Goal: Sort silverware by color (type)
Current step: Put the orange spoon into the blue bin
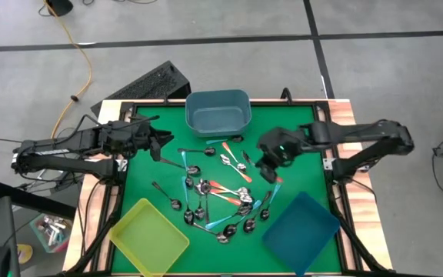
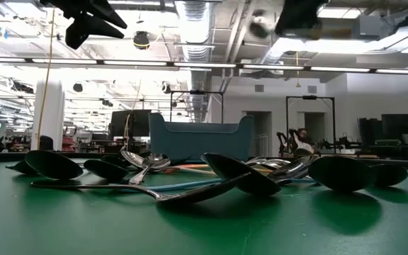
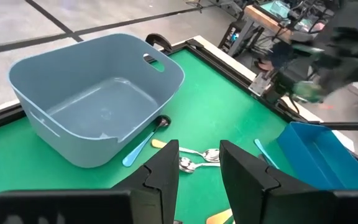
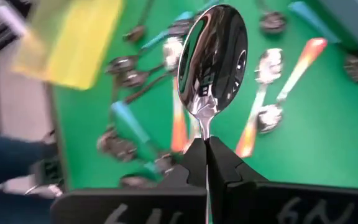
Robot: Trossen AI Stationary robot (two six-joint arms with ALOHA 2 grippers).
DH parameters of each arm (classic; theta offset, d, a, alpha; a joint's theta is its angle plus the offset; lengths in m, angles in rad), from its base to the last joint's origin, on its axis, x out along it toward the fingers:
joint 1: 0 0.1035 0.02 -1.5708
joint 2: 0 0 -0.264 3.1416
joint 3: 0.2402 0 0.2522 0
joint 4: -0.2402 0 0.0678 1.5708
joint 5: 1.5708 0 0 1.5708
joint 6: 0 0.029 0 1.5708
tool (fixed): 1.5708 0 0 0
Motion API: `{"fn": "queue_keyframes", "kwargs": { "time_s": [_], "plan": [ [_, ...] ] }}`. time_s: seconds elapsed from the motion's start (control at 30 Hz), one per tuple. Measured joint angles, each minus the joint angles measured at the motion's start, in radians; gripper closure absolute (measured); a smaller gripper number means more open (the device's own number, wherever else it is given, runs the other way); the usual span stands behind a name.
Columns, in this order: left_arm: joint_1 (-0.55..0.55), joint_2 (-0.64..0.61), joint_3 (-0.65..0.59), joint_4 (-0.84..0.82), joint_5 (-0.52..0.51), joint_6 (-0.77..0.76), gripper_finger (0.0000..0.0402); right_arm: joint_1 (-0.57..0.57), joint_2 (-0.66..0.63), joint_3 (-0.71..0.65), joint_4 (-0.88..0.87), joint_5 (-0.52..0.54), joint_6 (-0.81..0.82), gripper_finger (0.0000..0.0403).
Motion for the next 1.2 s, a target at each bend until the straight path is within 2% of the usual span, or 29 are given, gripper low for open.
{"fn": "queue_keyframes", "kwargs": {
  "time_s": [0.27,0.47,0.6,0.83,1.0,1.2],
  "plan": [
    [0.000,0.000,0.000,-0.002,0.000,0.042,0.0302,0.312,-0.020,0.000,-0.089,0.011,0.186,0.0398],
    [0.000,0.000,0.000,-0.001,-0.015,0.072,0.0302,0.522,0.043,0.000,-0.150,0.009,0.364,0.0398],
    [0.000,0.000,0.000,-0.001,-0.049,0.085,0.0302,0.622,0.106,0.000,-0.199,0.006,0.413,0.0398],
    [0.000,0.000,0.000,0.000,-0.130,0.118,0.0302,0.745,0.238,-0.008,-0.317,0.002,0.376,0.0397],
    [0.000,0.000,0.000,0.000,-0.170,0.124,0.0302,0.767,0.338,-0.028,-0.334,0.003,0.240,0.0396],
    [0.000,0.000,0.000,-0.005,-0.173,0.124,0.0302,0.758,0.424,-0.068,-0.274,0.002,0.076,0.0396]
  ]
}}
